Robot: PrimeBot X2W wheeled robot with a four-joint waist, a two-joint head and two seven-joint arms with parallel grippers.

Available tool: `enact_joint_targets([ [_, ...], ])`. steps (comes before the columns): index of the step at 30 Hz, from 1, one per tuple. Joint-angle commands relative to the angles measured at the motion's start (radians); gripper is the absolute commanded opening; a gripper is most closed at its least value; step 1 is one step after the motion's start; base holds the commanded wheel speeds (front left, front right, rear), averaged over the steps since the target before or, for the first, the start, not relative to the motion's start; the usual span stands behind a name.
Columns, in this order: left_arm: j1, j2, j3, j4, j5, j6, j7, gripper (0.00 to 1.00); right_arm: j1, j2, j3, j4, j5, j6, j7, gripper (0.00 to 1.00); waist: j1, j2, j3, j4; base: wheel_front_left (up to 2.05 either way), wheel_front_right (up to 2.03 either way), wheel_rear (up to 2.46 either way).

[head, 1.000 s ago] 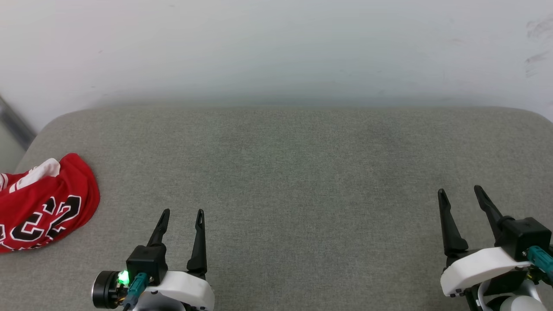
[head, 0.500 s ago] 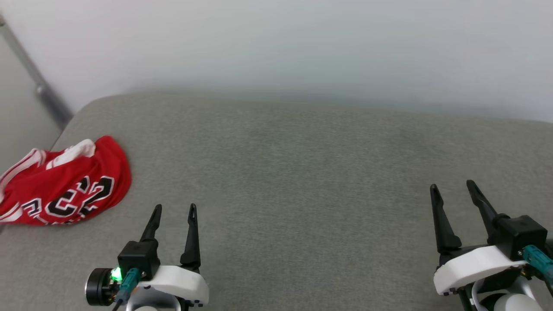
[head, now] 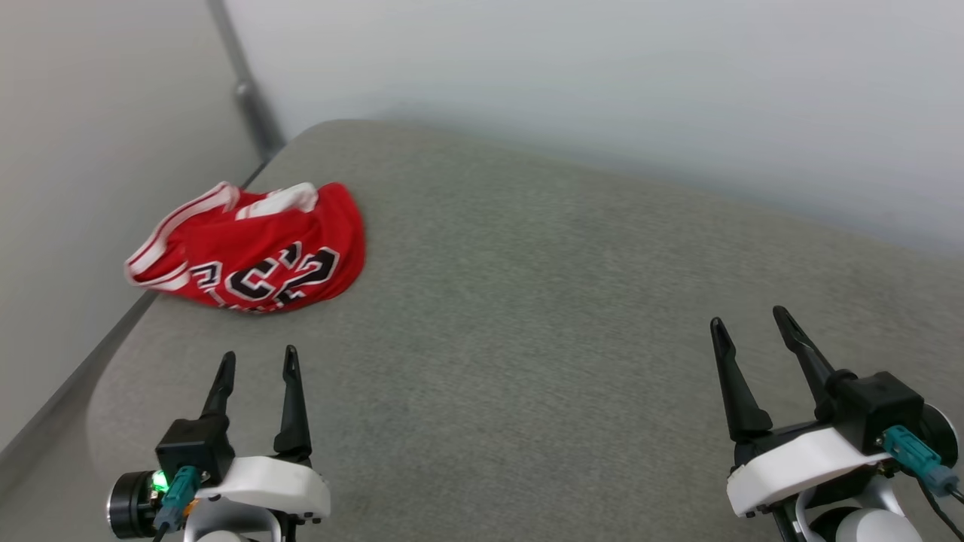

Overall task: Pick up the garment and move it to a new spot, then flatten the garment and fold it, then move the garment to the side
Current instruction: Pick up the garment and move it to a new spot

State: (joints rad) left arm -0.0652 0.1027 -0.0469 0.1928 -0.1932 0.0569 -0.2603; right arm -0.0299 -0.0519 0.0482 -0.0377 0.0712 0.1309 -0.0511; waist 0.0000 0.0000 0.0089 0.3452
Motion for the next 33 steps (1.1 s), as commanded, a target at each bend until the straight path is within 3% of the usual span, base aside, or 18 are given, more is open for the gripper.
enact_joint_targets([
  [1, 0.01, 0.007, 0.008, -0.005, -0.004, 0.001, -0.007, 1.0, -0.01, 0.002, 0.005, -0.008, 0.0, 0.0, 0.002, 1.0, 0.0, 0.0, 0.011, 0.07, 0.0, 0.0, 0.0],
  [9, 0.023, 0.014, 0.022, -0.016, -0.018, 0.008, -0.006, 1.0, -0.018, 0.002, 0.018, -0.007, 0.011, 0.0, 0.001, 1.0, 0.0, 0.0, 0.012, 0.155, 0.0, 0.0, 0.0],
  [18, 0.017, 0.024, 0.028, -0.019, -0.034, 0.009, 0.004, 1.0, -0.025, 0.002, 0.024, -0.006, 0.018, 0.0, 0.0, 1.0, 0.0, 0.0, 0.016, 0.173, 0.0, 0.0, 0.0],
  [26, -0.099, 0.043, 0.038, -0.019, -0.053, 0.011, 0.065, 1.0, -0.06, 0.002, 0.028, -0.037, -0.008, 0.0, 0.027, 1.0, 0.0, 0.0, 0.09, 0.123, 0.0, 0.0, 0.0],
  [33, -0.347, 0.111, 0.072, 0.015, -0.103, -0.006, 0.23, 1.0, -0.127, -0.021, 0.046, -0.087, -0.035, 0.0, 0.063, 1.0, 0.0, 0.0, 0.224, 0.024, 0.0, 0.0, 0.0],
])
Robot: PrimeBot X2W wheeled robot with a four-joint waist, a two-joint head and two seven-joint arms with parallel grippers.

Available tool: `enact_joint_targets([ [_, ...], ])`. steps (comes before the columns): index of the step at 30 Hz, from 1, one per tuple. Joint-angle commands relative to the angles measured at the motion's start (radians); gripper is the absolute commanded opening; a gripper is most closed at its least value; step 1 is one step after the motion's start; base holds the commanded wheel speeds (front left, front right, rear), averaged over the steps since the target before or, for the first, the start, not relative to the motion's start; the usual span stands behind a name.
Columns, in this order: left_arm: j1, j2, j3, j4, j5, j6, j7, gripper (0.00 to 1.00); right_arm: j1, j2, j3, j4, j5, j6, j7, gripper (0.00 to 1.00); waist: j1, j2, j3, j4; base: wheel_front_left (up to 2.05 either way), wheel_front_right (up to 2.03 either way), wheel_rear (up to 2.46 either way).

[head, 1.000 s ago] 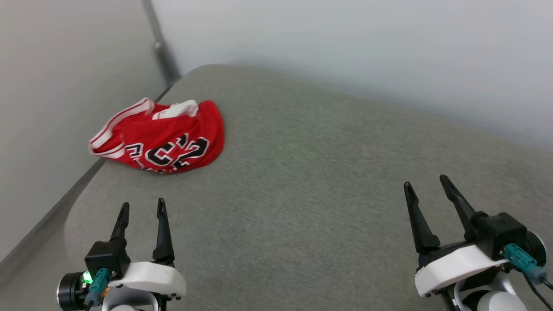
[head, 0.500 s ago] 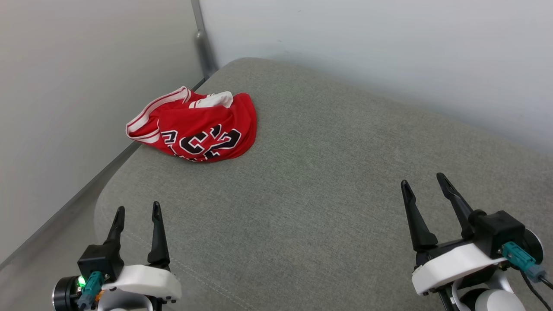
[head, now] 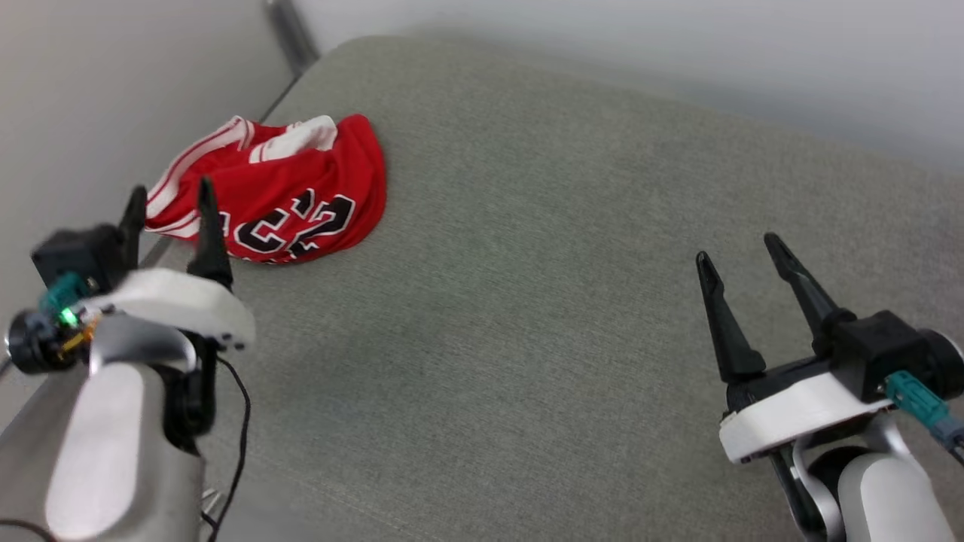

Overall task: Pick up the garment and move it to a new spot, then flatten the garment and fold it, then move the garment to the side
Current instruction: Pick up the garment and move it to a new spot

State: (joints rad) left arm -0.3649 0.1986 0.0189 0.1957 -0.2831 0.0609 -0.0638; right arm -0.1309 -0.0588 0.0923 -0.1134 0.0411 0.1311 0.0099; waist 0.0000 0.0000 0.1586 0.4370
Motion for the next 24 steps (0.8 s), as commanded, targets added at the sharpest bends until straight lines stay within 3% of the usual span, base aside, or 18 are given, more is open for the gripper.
enact_joint_targets([
  [1, -0.084, 0.035, 0.011, 0.023, -0.017, -0.014, 0.073, 1.0, -0.038, -0.019, 0.008, -0.017, -0.002, -0.001, 0.006, 1.0, 0.0, 0.0, 0.096, -0.085, 0.0, 0.0, 0.0],
  [13, -0.364, 0.262, 0.025, 0.243, -0.079, -0.091, 0.567, 1.0, -0.15, -0.052, 0.022, -0.069, 0.019, 0.0, -0.008, 1.0, 0.0, 0.0, 0.293, -0.236, 0.0, 0.0, 0.0],
  [18, -0.39, 0.329, 0.046, 0.333, -0.103, -0.083, 0.716, 1.0, -0.176, -0.056, 0.016, -0.086, 0.027, 0.0, -0.016, 1.0, 0.0, 0.0, 0.357, -0.277, 0.0, 0.0, 0.0],
  [24, -0.364, 0.338, 0.1, 0.429, -0.164, -0.048, 0.8, 1.0, -0.194, -0.065, 0.015, -0.105, 0.033, 0.0, -0.018, 1.0, 0.0, 0.0, 0.417, -0.306, 0.0, 0.0, 0.0],
])
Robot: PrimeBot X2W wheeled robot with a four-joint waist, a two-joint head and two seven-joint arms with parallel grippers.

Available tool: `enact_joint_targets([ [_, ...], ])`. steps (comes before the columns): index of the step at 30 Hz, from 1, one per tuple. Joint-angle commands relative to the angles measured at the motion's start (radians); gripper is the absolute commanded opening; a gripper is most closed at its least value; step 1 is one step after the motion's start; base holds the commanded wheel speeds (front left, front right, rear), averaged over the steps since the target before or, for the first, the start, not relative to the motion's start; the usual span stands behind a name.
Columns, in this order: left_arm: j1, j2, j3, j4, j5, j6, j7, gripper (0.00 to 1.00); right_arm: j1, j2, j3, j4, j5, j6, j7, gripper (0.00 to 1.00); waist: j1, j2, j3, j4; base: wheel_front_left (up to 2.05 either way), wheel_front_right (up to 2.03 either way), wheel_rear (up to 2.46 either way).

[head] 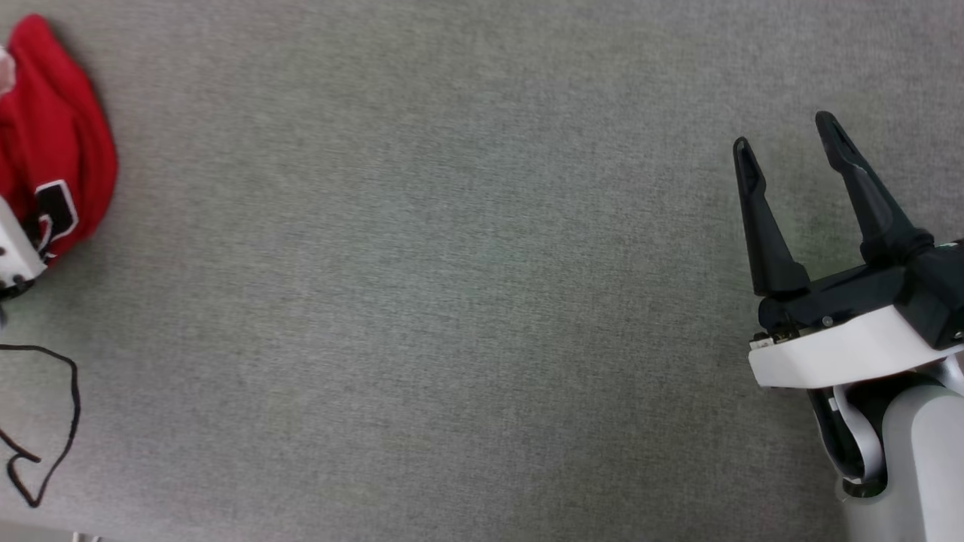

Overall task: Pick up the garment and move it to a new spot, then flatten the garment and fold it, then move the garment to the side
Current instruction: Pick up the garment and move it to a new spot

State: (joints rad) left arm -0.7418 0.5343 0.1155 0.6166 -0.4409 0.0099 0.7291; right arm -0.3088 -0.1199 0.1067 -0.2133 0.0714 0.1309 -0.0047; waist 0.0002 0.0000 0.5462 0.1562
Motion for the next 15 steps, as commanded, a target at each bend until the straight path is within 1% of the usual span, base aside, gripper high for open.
enact_joint_targets([
  [1, 0.022, -0.005, 0.01, 0.028, -0.018, 0.009, 0.019, 1.0, -0.018, -0.005, 0.001, -0.007, 0.004, 0.0, -0.003, 1.0, -0.0002, 0.0, 0.036, -0.028, 0.0, 0.0, 0.0],
  [4, 0.054, -0.026, 0.02, 0.079, -0.038, 0.02, 0.039, 1.0, -0.021, -0.009, -0.005, -0.012, 0.008, 0.0, 0.0, 1.0, -0.0002, 0.0, 0.047, -0.033, 0.0, 0.0, 0.0],
  [7, 0.07, -0.041, 0.018, 0.111, -0.047, 0.016, 0.035, 1.0, -0.02, -0.012, -0.008, -0.012, 0.009, 0.0, 0.001, 1.0, -0.0002, 0.0, 0.045, -0.034, 0.0, 0.0, 0.0],
  [8, 0.073, -0.041, 0.013, 0.115, -0.043, 0.013, 0.025, 0.69, -0.018, -0.012, -0.009, -0.009, 0.009, 0.0, 0.002, 1.0, -0.0002, 0.0, 0.04, -0.033, 0.0, 0.0, 0.0],
  [9, 0.072, -0.039, 0.016, 0.116, -0.041, 0.016, 0.007, 0.0, -0.017, -0.011, -0.01, -0.008, 0.01, 0.0, 0.003, 1.0, -0.0002, 0.0, 0.036, -0.032, 0.0, 0.0, 0.0],
  [11, 0.068, -0.033, 0.01, 0.122, -0.03, 0.01, -0.014, 0.0, -0.013, -0.008, -0.01, -0.003, 0.011, 0.0, 0.003, 1.0, -0.0002, 0.0, 0.019, -0.028, 0.0, 0.0, 0.0],
  [15, 0.031, 0.014, 0.007, 0.118, 0.004, 0.004, -0.139, 0.0, 0.003, 0.001, -0.006, 0.013, 0.014, 0.0, -0.004, 1.0, -0.0002, 0.0, -0.032, -0.02, 0.0, 0.0, 0.0],
])
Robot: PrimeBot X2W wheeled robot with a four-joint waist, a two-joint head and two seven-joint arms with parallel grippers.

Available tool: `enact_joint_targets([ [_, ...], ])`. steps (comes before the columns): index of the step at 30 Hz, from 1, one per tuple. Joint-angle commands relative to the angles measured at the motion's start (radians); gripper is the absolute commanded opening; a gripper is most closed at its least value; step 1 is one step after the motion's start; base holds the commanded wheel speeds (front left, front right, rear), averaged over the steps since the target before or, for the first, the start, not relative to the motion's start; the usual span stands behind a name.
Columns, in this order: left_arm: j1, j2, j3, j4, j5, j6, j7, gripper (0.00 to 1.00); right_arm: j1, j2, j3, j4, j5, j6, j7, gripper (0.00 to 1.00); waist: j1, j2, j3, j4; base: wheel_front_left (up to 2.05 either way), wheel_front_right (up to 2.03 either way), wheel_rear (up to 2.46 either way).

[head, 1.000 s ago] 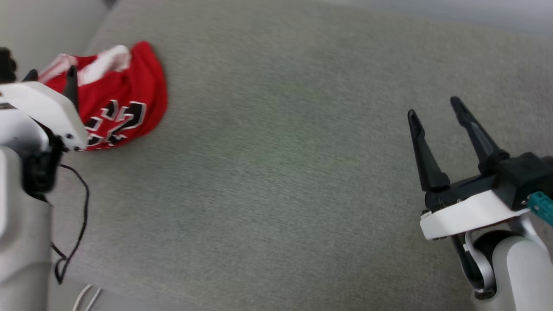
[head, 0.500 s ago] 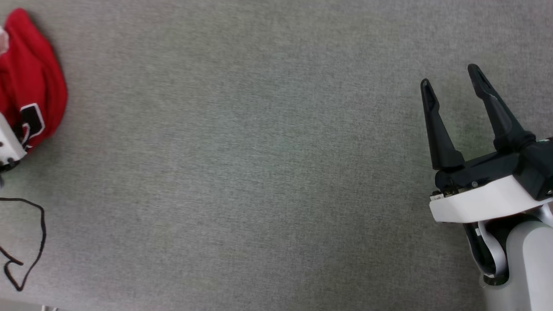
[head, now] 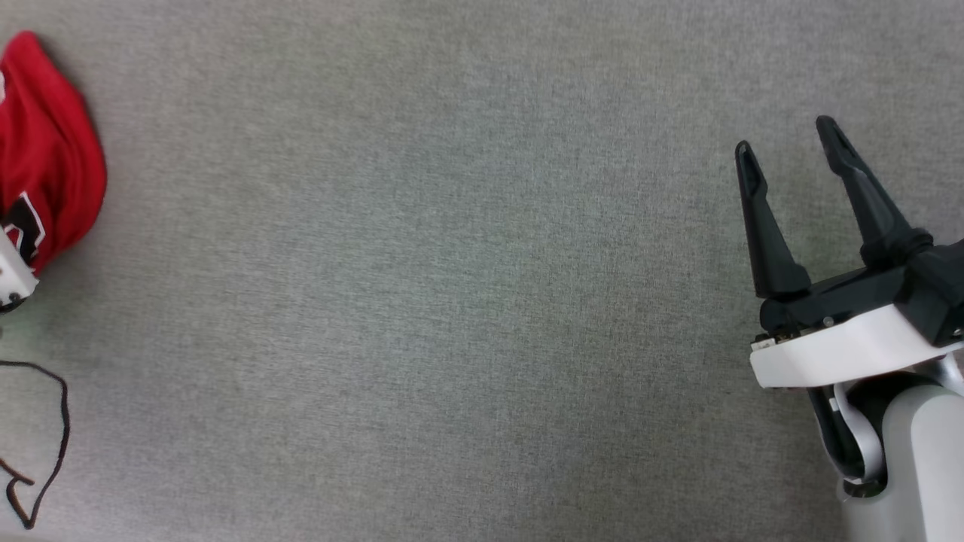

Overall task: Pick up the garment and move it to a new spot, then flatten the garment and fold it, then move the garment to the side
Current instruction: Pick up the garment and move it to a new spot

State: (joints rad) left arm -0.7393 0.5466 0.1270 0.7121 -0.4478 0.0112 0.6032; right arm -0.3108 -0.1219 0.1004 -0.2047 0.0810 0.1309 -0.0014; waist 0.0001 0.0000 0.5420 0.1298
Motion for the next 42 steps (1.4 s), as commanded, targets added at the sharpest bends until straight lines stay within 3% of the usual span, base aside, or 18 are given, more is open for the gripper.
enact_joint_targets([
  [1, 0.012, 0.013, -0.006, 0.022, 0.017, -0.006, -0.049, 0.0, 0.009, 0.007, 0.001, 0.009, 0.007, 0.0, -0.009, 1.0, -0.0001, 0.0, -0.043, 0.008, 0.0, 0.0, 0.0],
  [11, -0.124, 0.058, -0.062, 0.093, 0.111, -0.057, -0.452, 0.0, 0.077, 0.049, -0.004, 0.066, 0.025, 0.0, -0.034, 1.0, -0.0001, 0.0, -0.227, 0.009, 0.0, 0.0, 0.0],
  [17, -0.171, 0.018, -0.086, 0.134, 0.123, -0.075, -0.641, 0.0, 0.129, 0.067, -0.03, 0.092, 0.033, 0.0, -0.047, 1.0, -0.0001, 0.0, -0.334, -0.023, 0.0, 0.0, 0.0],
  [22, -0.154, -0.03, -0.101, 0.143, 0.11, -0.093, -0.736, 0.0, 0.173, 0.072, -0.052, 0.103, 0.037, 0.0, -0.052, 1.0, -0.0001, 0.0, -0.404, -0.075, 0.0, 0.0, 0.0],
  [30, -0.061, -0.183, -0.146, 0.058, 0.088, -0.08, -0.78, 0.0, 0.243, 0.072, -0.09, 0.115, 0.063, 0.0, -0.046, 1.0, -0.0001, 0.0, -0.489, -0.173, 0.0, 0.0, 0.0],
  [37, 0.089, -0.367, -0.234, -0.141, 0.075, -0.05, -0.718, 0.0, 0.288, 0.072, -0.109, 0.102, 0.073, 0.0, -0.031, 1.0, -0.0001, 0.0, -0.52, -0.271, 0.0, 0.0, 0.0],
  [42, 0.2, -0.451, -0.314, -0.278, 0.068, -0.049, -0.676, 0.0, 0.301, 0.072, -0.118, 0.094, 0.083, 0.0, -0.021, 1.0, -0.0001, 0.0, -0.511, -0.329, 0.0, 0.0, 0.0],
])
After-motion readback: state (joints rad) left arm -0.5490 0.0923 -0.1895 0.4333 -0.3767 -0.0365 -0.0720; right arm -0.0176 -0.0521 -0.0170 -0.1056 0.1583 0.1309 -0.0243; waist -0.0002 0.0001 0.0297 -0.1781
